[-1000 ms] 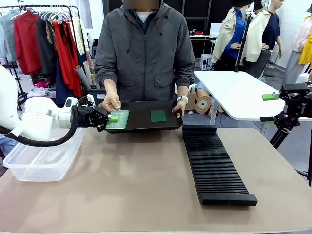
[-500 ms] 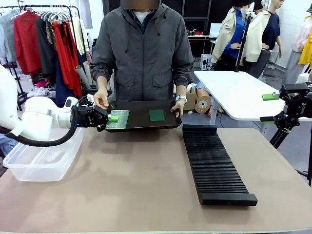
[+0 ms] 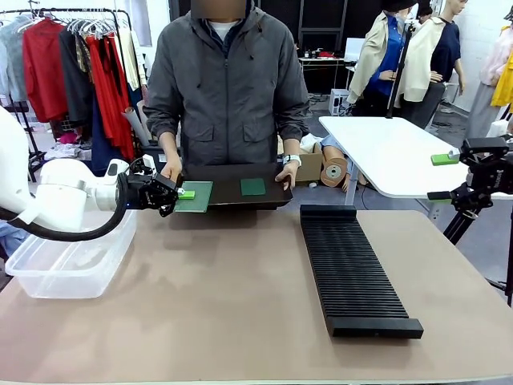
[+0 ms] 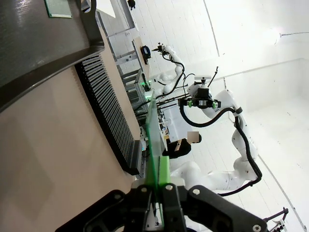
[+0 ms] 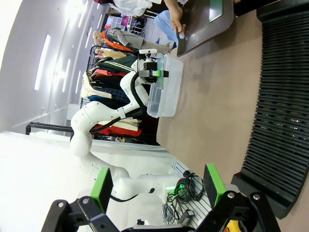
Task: Sort PCBs into racks and boxes based on the side picked up.
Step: If the short side of the Blank PCB is picked up, insert it into the PCB Rack ; if the long side is picked up, place it in the Organizing box.
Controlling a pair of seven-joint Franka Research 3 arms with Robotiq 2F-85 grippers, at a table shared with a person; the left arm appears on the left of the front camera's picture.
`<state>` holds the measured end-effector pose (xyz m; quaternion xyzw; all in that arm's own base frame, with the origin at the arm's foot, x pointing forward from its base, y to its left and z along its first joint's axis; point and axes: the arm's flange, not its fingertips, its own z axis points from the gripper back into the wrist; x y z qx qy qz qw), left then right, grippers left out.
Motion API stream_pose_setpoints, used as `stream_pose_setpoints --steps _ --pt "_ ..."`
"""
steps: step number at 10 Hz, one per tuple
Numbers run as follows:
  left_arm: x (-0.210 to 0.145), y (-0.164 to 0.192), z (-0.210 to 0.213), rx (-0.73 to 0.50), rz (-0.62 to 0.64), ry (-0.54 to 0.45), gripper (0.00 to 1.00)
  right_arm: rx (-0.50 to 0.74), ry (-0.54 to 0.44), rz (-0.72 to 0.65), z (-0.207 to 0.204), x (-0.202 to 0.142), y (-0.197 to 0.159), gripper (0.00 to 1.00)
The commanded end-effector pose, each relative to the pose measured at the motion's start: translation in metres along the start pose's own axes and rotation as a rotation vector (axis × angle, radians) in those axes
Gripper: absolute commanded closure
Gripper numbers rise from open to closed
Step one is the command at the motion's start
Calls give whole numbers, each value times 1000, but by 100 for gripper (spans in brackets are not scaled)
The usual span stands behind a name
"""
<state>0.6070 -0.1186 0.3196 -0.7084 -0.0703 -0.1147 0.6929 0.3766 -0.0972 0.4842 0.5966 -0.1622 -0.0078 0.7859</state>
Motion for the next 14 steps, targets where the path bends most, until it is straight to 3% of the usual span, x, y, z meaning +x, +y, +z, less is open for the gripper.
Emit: stream_pose_setpoints --steps 1,5,9,12,14 --pt "0 -1 -1 -5 -4 -1 100 9 -18 6 -1 -2 3 0" --pt "-1 -6 0 24 37 12 100 9 -18 6 -1 -2 3 0" --pt "-17 -60 21 80 114 70 100 9 -18 6 -1 -2 3 0" --pt "-23 -98 62 205 171 48 100 9 -18 6 -1 -2 3 0" --pt "-22 -121 100 362 204 35 100 9 -18 6 -1 -2 3 0"
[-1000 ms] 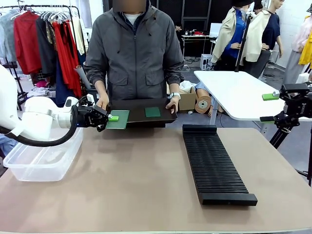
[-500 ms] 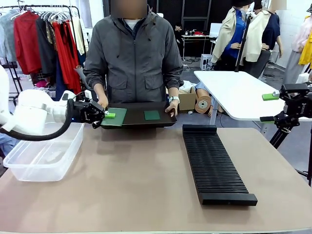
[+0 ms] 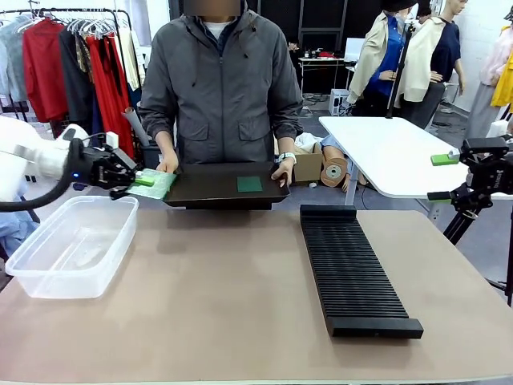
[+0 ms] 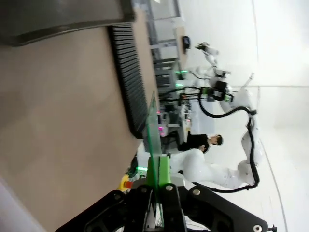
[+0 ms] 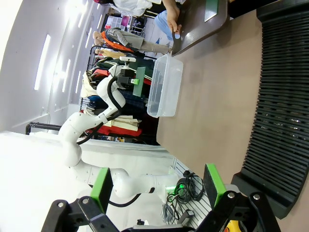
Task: Sort PCBs into racks and boxes based on the side picked up.
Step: If the short side of the Blank PCB is picked up, insert it into the PCB Rack ; if the long side is picked up, place it in the Organizing box.
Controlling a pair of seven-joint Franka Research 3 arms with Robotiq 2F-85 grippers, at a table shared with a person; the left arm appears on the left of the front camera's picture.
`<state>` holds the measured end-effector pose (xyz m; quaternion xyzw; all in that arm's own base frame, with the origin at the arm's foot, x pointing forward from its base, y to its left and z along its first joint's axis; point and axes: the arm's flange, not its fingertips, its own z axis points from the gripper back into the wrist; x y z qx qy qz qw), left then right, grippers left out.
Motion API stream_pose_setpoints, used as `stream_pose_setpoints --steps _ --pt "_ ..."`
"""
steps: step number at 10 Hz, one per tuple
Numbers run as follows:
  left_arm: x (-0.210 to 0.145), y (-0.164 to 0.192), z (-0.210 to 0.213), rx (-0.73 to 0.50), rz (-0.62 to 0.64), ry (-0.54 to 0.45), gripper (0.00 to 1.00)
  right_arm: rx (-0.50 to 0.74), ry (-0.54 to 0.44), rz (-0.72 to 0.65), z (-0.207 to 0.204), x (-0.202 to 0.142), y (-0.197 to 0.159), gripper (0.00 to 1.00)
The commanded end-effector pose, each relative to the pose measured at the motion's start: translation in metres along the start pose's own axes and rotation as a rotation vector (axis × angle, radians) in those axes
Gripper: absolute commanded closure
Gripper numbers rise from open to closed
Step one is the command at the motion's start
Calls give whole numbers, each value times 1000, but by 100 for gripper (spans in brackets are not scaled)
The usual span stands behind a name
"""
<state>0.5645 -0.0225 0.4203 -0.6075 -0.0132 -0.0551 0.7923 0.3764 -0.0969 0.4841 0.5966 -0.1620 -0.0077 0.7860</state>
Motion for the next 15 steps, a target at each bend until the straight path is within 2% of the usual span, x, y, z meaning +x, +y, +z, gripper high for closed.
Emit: stream_pose_setpoints --steps 1,3,5,6,8,12,15 --pt "-6 -11 26 161 47 6 100 9 -18 6 -1 -1 3 0" --pt "-7 -14 53 307 69 -34 100 9 -18 6 -1 -1 3 0" --pt "-8 -17 76 451 94 -9 100 9 -18 6 -1 -1 3 0" --pt "-7 -19 82 487 99 3 100 9 -18 6 -1 -1 3 0" --pt "-8 -17 85 651 89 -16 100 9 -18 6 -1 -1 3 0" --pt "-9 -4 81 677 46 -8 100 9 -18 6 -1 -1 3 0" --pt "-9 26 85 717 61 -23 100 9 -18 6 -1 -1 3 0"
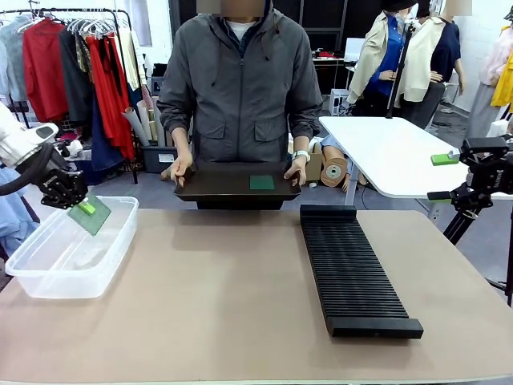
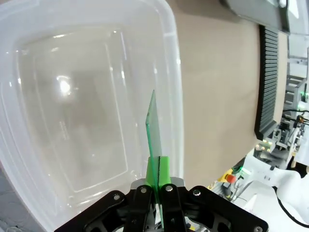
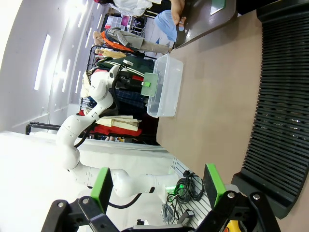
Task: Sort PCBs into racks and boxes based on the side picked up.
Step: If the short side of the Blank PCB is picked up, insert it into the PCB Rack ; if the long side is picked up, place it in the Organizing box.
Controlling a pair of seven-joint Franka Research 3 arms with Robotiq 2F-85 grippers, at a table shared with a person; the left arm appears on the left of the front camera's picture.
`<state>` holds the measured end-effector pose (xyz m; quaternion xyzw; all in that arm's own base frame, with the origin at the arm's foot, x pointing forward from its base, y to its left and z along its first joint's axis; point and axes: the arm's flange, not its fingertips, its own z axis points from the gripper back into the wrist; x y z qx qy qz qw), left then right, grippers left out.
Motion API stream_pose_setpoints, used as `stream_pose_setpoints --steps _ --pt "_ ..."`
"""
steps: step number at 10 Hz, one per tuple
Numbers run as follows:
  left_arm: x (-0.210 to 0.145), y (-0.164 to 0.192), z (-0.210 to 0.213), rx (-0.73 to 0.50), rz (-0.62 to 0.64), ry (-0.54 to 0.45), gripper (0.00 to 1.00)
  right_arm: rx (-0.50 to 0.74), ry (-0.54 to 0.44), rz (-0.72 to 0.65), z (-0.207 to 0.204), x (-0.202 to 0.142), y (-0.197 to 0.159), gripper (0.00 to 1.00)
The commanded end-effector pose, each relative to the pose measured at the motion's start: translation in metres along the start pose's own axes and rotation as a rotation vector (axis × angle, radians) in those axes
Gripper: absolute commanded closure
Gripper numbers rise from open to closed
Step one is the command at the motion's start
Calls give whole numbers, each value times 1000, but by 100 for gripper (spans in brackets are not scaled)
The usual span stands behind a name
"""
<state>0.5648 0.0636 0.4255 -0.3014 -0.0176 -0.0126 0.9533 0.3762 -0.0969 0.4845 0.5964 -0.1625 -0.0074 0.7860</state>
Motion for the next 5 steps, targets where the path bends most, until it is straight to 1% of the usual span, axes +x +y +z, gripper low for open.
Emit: stream_pose_setpoints --steps 1,3,5 --pt "-2 16 -11 24 -4 -2 100 10 -18 5 -1 -1 3 0" --pt "1 33 -23 -14 7 13 100 10 -18 5 -1 -1 3 0" --pt "5 48 -35 2 12 19 100 10 -18 5 -1 -1 3 0"
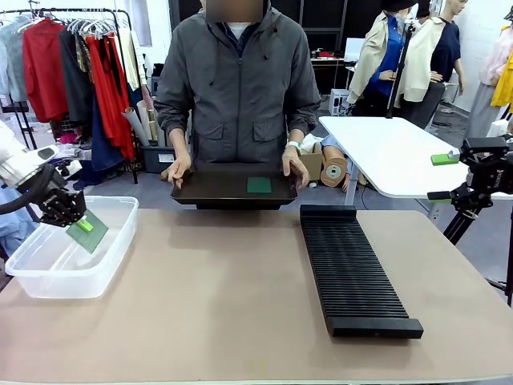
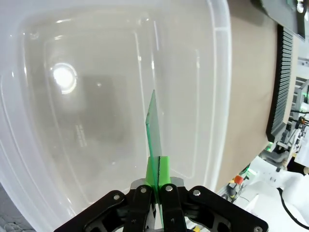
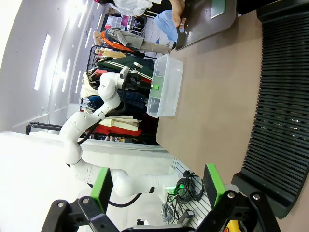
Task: Sort PCBs into racks and boxes based on the side picked up.
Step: If the short side of the Blank PCB is picked up, insert it into the PCB Rack ; if the long side is picked up, place it in the Organizing box.
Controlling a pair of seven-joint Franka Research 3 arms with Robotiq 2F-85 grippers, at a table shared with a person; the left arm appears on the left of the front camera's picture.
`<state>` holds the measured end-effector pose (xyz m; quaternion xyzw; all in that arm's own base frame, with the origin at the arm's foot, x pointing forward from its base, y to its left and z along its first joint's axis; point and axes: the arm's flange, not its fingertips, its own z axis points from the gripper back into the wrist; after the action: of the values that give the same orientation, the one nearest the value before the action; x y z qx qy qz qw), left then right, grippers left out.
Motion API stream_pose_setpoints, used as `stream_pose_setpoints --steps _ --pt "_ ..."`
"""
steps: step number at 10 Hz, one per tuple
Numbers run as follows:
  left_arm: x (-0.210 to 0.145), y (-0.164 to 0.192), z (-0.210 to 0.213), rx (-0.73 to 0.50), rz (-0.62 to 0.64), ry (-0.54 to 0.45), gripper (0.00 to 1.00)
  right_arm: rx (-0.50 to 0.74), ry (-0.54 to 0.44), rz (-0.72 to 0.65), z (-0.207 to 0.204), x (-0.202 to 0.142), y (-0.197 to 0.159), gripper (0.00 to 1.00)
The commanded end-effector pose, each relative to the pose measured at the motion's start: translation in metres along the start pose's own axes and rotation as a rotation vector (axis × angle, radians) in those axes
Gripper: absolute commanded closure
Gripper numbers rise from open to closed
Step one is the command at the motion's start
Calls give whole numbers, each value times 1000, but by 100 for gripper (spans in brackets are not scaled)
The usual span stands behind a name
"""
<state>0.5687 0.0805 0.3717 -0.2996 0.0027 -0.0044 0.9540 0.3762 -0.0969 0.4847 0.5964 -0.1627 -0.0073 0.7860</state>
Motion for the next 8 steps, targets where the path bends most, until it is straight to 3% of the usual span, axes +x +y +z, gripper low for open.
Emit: stream_pose_setpoints --steps 1,6,7,8 --pt "5 8 -6 -7 -20 0 100 10 -18 5 -1 -1 3 0" --pt "16 23 -32 -27 -40 25 100 10 -18 5 -1 -1 3 0" --pt "17 23 -35 -31 -43 30 97 10 -18 5 -1 -1 3 0" --pt "18 26 -39 -25 -38 35 86 10 -18 5 -1 -1 3 0"
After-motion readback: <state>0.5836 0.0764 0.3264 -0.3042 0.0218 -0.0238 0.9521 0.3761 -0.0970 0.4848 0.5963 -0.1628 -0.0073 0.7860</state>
